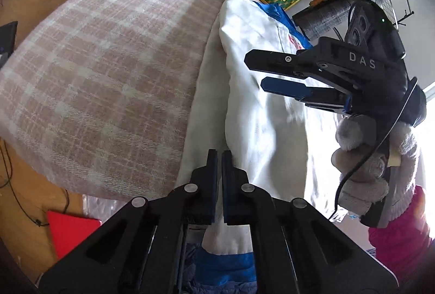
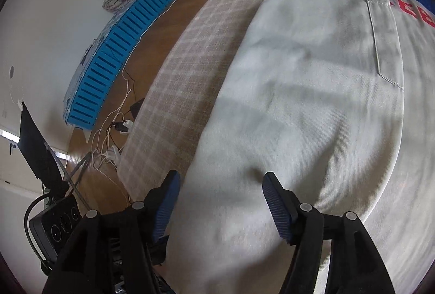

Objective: Fold large clothes

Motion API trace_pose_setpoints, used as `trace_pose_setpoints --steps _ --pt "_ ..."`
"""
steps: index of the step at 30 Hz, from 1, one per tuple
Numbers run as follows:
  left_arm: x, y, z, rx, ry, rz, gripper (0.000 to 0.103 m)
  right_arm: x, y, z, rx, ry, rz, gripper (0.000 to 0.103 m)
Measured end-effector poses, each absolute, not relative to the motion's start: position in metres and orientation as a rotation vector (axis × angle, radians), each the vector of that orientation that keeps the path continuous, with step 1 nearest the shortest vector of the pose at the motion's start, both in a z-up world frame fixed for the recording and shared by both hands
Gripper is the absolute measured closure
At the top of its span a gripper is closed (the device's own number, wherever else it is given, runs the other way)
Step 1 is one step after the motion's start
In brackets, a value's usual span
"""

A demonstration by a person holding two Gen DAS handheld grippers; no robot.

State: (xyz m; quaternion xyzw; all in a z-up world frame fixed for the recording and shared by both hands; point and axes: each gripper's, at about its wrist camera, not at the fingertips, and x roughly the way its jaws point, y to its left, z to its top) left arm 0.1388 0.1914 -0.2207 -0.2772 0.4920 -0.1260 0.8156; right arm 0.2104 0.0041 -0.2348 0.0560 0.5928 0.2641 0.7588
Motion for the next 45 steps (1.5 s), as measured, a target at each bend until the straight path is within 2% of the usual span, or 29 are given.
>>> trace_pose_setpoints --steps 1,4,6,9,11,15,19,21,24,28,30,32,33,39,45 --pt "0.14 0.194 -0.22 -0.594 1.045 -0.248 0.102 0.212 0.008 -0.235 0.119 1.301 0.573 0.043" --pt "0.143 0.206 -0.229 -0.646 1.051 -0.196 0.07 0.211 0.016 -0.239 0.119 1.329 0.608 0.05" --pt "0.147 0.209 -0.239 -0.671 1.072 -0.19 0.069 0.21 0.018 -0.244 0.121 1.345 0.62 0.05" --pt "0.153 0.214 -0.25 -0.702 1.078 -0.209 0.07 0.212 0.018 -0.256 0.161 1.375 0.61 0.05" --pt "0.16 0.213 -0.257 -0.766 1.104 -0.275 0.103 0.215 0.018 -0.264 0.197 1.392 0.589 0.05" --pt "0.158 0.206 -0.249 -0.746 1.087 -0.332 0.103 0.22 0.021 -0.266 0.198 1.402 0.565 0.05" --pt "0.156 0.194 -0.234 -0.672 1.06 -0.35 0.103 0.222 0.038 -0.258 0.104 1.386 0.55 0.041" --pt "0.157 0.189 -0.234 -0.653 1.065 -0.345 0.103 0.221 0.051 -0.26 0.035 1.392 0.519 0.041" --pt "0.156 0.186 -0.231 -0.633 1.065 -0.338 0.103 0.217 0.068 -0.266 -0.113 1.379 0.458 0.05" --pt "0.151 0.19 -0.22 -0.611 1.038 -0.313 0.103 0.215 0.071 -0.266 -0.233 1.331 0.427 0.097" --pt "0.145 0.204 -0.215 -0.669 1.007 -0.324 0.091 0.219 0.058 -0.264 -0.152 1.341 0.446 0.1" --pt "0.141 0.216 -0.214 -0.714 0.975 -0.295 0.039 0.22 0.049 -0.261 -0.103 1.336 0.467 0.101" --pt "0.14 0.221 -0.216 -0.738 0.965 -0.277 0.034 0.219 0.046 -0.259 -0.092 1.332 0.475 0.101" --pt "0.148 0.214 -0.247 -0.835 1.112 -0.383 0.032 0.217 0.032 -0.242 -0.011 1.304 0.523 0.101" --pt "0.142 0.216 -0.247 -0.916 1.118 -0.465 0.033 0.218 0.015 -0.231 0.063 1.289 0.548 0.101"
